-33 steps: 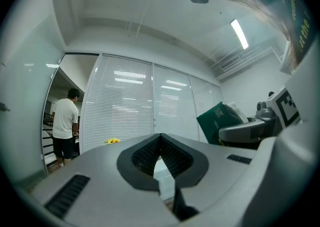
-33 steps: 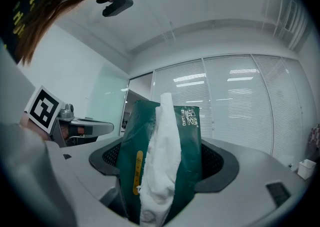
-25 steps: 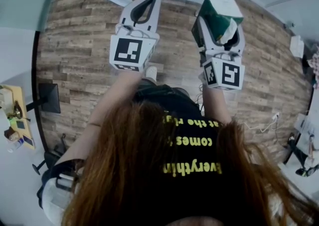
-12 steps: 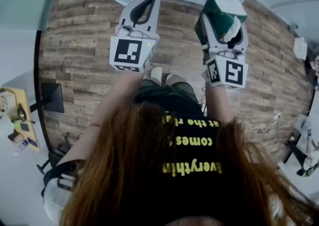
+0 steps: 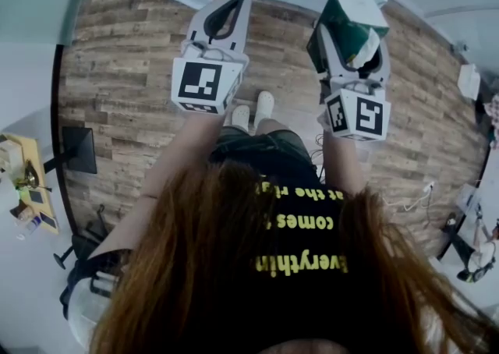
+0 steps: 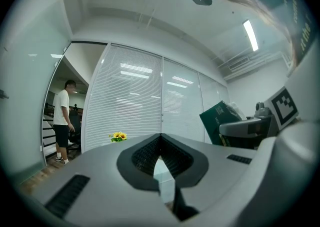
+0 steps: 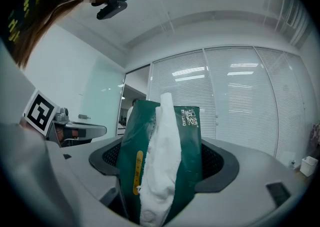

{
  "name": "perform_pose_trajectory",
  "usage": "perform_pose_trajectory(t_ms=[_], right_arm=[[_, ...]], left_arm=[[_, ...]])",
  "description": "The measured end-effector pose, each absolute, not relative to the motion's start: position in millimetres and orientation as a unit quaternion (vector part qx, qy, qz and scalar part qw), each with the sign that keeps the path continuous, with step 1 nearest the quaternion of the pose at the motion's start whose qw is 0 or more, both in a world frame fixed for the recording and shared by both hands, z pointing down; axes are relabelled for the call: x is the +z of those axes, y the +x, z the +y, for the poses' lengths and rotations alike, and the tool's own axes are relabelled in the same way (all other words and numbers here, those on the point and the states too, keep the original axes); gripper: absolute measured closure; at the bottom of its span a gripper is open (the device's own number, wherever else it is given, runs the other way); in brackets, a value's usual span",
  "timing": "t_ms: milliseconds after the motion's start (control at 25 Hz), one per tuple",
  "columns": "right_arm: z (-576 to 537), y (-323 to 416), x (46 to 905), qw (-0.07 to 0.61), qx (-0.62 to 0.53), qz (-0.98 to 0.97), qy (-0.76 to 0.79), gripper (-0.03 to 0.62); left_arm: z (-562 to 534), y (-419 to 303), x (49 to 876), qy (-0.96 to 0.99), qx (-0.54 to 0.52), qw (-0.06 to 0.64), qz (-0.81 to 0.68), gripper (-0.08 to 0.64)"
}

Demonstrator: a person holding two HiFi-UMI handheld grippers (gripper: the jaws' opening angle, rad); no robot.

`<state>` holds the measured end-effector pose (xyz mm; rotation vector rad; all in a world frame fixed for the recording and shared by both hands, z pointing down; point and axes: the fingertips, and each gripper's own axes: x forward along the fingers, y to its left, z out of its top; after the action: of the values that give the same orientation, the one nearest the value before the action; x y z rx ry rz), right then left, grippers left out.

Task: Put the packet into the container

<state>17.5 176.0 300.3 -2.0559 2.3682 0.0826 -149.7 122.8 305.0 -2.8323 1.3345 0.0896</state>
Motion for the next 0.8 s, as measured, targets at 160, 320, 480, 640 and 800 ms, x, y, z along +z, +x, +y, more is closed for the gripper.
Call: perform_pose_trajectory(t_ms=[160, 320, 480, 640, 800], right_arm=[[161, 31, 294, 0.01, 0.032, 0.762, -0.647, 0.192], [147, 46, 286, 0.018, 0.038, 0.768, -0.639, 0.192], [132, 59, 282, 0.026, 0.042, 0.775, -0.63, 0.192], [120, 69, 279, 0.033, 0.046, 0.784, -0.618, 0.192], [114, 77, 278, 0.037, 0.047, 0.792, -0.608, 0.192]], left_arm=[[112, -138, 294, -0.901, 0.036, 0.016, 0.433, 0.558], [103, -124, 286, -0.897, 0.04, 0.025, 0.439, 0.558], [94, -109, 280, -0.893, 0.042, 0.035, 0.446, 0.558], [87, -90, 278, -0.894, 0.036, 0.032, 0.447, 0.558], [82, -71, 276, -0.894, 0.036, 0.034, 0.446, 0.558]])
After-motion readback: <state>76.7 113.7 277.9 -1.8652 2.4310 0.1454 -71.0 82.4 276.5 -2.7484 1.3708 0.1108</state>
